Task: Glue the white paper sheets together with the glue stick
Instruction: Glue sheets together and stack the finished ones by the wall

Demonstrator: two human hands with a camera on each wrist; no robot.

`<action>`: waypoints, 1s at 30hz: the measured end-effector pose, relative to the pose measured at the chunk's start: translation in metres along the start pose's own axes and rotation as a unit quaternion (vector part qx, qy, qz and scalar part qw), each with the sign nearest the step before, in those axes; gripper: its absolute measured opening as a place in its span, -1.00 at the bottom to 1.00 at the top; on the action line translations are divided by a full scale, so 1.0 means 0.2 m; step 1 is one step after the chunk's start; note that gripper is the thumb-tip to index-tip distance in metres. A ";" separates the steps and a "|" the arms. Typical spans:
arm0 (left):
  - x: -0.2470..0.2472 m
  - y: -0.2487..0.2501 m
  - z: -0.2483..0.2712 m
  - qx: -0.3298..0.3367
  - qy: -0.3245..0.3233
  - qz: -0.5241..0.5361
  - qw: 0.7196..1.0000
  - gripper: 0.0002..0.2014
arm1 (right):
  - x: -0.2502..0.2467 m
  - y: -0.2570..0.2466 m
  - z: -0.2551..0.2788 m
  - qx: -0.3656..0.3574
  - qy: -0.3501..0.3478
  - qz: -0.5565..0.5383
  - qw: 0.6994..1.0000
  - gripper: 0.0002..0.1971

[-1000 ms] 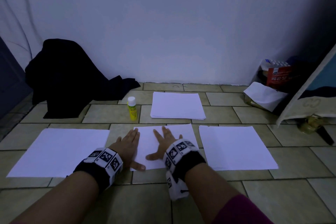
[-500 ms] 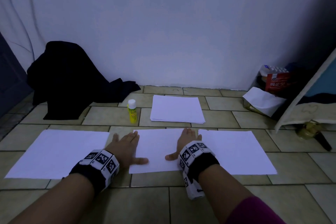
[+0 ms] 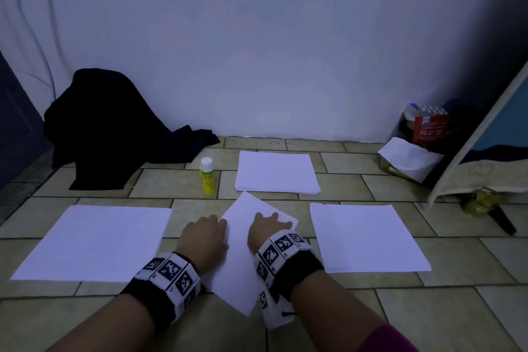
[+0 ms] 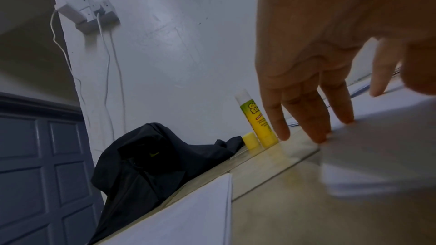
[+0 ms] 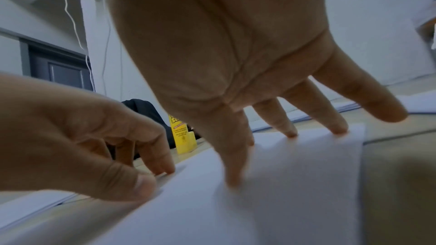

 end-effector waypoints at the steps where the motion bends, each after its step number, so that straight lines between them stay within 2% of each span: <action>1: -0.01 0.00 0.01 -0.001 0.003 -0.003 1.000 -0.75 | 0.01 -0.02 0.00 0.003 0.005 -0.001 1.000 -0.43; 3: -0.03 -0.01 0.02 -0.004 -0.008 0.009 1.000 -0.76 | 0.00 -0.04 0.01 0.003 0.030 -0.013 0.999 -0.38; 4: -0.03 -0.01 0.02 -0.004 -0.021 0.017 1.000 -0.70 | 0.00 -0.05 0.01 -0.003 0.034 -0.019 0.999 -0.32; 7: 0.00 -0.01 0.03 0.001 -0.046 0.036 0.998 -0.34 | -0.01 -0.08 0.05 -0.040 0.030 -0.010 0.999 -0.20; 10: 0.05 -0.02 0.06 -0.001 -0.053 0.060 0.997 0.09 | 0.00 -0.10 0.08 -0.092 0.031 0.005 0.995 -0.21; 12: 0.09 -0.03 0.08 0.001 -0.090 0.068 0.994 0.26 | 0.01 -0.11 0.10 -0.111 0.030 0.005 0.993 -0.23; 16: 0.15 -0.05 0.06 -0.010 -0.148 0.090 0.985 0.18 | 0.01 -0.12 0.10 -0.115 0.019 0.006 0.993 -0.29; 19: 0.18 -0.06 0.07 -0.010 -0.173 0.060 0.983 0.21 | 0.00 -0.14 0.11 -0.117 0.005 0.019 0.993 -0.27; 20: 0.19 -0.06 0.07 -0.010 -0.176 0.050 0.983 0.21 | 0.01 -0.16 0.12 -0.136 -0.002 0.027 0.990 -0.27; 23: 0.20 -0.05 0.07 -0.009 -0.175 0.027 0.984 0.20 | 0.03 -0.24 0.15 -0.254 -0.026 0.070 0.964 -0.22; 25: 0.20 -0.05 0.06 -0.010 -0.175 0.023 0.984 0.20 | 0.02 -0.24 0.17 -0.288 -0.037 0.090 0.952 -0.19; 30: 0.20 -0.05 0.07 -0.013 -0.178 0.027 0.984 0.20 | -0.07 -0.12 0.14 -0.254 -0.034 0.062 0.965 -0.42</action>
Point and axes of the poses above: each hand's wrist, its own z-axis away from the middle knuckle, its own x-axis out of the palm, y = z × x, the point moved 7 cm from there along -z, towards the middle knuckle, and after that the axes turned 14 degrees about y, right-handed, at the moved point
